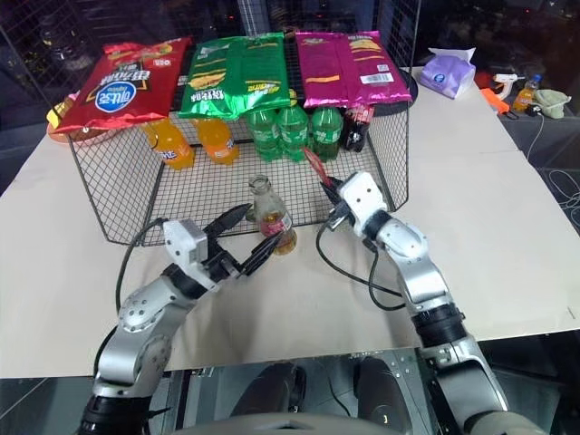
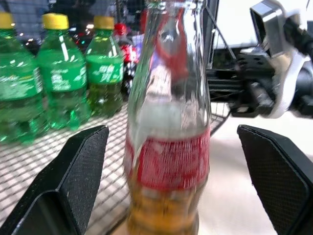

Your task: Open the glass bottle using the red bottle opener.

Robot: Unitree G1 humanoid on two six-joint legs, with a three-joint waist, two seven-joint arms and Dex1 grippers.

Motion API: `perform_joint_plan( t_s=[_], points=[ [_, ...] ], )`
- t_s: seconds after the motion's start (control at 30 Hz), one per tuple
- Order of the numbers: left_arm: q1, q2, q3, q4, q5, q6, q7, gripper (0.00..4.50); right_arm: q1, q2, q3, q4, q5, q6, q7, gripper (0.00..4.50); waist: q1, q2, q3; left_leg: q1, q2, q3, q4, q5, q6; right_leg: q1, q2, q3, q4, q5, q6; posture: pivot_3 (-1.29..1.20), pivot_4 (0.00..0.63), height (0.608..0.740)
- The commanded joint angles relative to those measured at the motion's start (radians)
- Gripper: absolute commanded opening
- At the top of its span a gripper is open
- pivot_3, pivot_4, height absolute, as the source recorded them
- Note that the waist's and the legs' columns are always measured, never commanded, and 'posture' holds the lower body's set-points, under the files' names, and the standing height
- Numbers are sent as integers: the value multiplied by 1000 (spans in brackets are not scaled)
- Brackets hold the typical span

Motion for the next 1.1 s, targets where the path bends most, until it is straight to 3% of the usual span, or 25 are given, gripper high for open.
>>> perform_joint_plan(
  t_s=[0.03,0.3,0.47,0.53,0.57,0.8,0.97,1.1],
  points=[
    [97,33,56,-88,-34,-1,-15,4356,73,-69,-57,-209,188,286,84,0,1,0,0,0,0,0,0,0,0,0,-1,0,0,0,0,0,150,740],
    [290,50,123,-110,-11,-17,2,4356,171,-213,-146,-427,583,862,156,0,3,0,0,-1,0,-1,0,-3,5,0,-5,-2,0,0,0,0,150,740],
    [334,38,121,-116,8,-7,29,4356,215,-258,-159,-476,663,996,130,0,6,0,0,-1,-1,-2,0,-3,5,1,-6,-3,0,0,0,0,150,740],
    [339,39,114,-116,19,-8,33,4393,220,-262,-155,-464,641,988,111,885,5,0,0,-1,-1,-2,0,-3,5,1,-6,-3,0,0,0,0,150,740],
    [340,39,114,-116,23,-8,35,4393,223,-268,-153,-454,623,975,106,1100,5,0,0,-1,-1,-2,0,-3,5,1,-6,-3,0,0,0,0,150,740],
    [353,48,135,-109,39,10,56,4393,327,-346,-162,-448,524,801,160,4451,6,-2,-1,-1,-1,-2,0,-1,2,1,-5,-4,0,0,0,0,150,740],
    [390,54,150,-120,42,15,64,4393,475,-357,-214,-392,370,462,175,4451,9,-4,-2,0,-2,-2,1,-2,3,4,-4,-5,-1,0,1,0,150,740],
    [417,62,158,-124,59,10,64,4393,592,-348,-295,-310,337,119,331,4451,9,-5,0,4,-2,-2,1,-2,4,7,-4,-5,-2,0,1,0,150,740]
  ],
)
